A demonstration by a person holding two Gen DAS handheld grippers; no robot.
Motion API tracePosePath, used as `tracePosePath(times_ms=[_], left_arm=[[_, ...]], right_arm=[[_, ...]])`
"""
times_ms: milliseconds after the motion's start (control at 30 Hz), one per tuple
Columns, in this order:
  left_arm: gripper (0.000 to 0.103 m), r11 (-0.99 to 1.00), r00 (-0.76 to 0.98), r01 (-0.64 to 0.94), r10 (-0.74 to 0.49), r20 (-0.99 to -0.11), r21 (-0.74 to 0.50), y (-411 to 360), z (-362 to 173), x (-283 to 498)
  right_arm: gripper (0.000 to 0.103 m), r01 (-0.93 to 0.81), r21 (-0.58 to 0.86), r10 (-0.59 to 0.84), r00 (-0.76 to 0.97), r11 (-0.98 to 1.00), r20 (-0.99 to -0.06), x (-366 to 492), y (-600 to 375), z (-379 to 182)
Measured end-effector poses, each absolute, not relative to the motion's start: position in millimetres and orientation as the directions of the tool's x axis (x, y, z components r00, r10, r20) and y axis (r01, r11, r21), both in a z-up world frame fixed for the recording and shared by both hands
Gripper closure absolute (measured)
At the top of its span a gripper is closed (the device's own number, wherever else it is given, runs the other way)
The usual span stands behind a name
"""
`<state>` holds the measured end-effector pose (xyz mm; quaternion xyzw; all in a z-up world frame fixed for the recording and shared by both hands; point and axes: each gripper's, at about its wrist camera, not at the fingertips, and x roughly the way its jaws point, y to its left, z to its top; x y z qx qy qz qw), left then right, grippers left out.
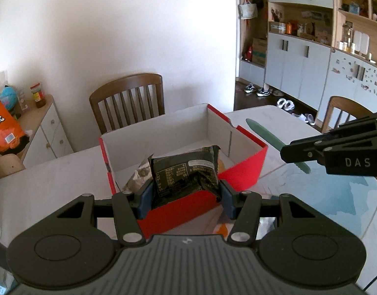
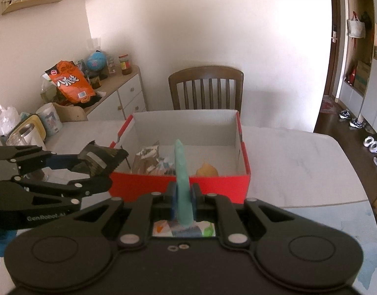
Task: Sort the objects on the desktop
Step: 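Carry the snack bar and mint-green stick over the red box with both tools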
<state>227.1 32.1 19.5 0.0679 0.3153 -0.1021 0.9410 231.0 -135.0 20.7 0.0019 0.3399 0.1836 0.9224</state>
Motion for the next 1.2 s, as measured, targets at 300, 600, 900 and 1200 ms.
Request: tracePosePath(times_ms=[300, 600, 900, 1200], left_arm=[[0.048, 0.979, 0.783, 0.197, -0.126, -0.610, 0.050, 33.2, 21.1, 267.0], [0.048, 0.983, 0.771, 0.178, -0.110, -0.628, 0.045, 37.3, 15.5, 301.3], [0.048, 0.988, 0.729, 0.154, -0.108, -0.676, 0.008, 43.7, -0.7, 330.7], [0.048, 0.984, 0.697, 0.174, -0.093, -0.711, 0.043, 40.5, -17.7, 349.7]], right_arm=[[0.092, -0.339, 0.120, 0.336, 0.704, 0.933, -0.626, 261.0, -119.6, 24.2], [0.092, -0.334, 0.115, 0.328, 0.699, 0.935, -0.635, 292.9, -110.3, 21.5], [0.092, -0.317, 0.101, 0.301, 0.684, 0.943, -0.665, 323.0, -107.4, 9.6], [0.092, -0.302, 0.073, 0.267, 0.671, 0.950, -0.691, 349.8, -98.5, -4.8]])
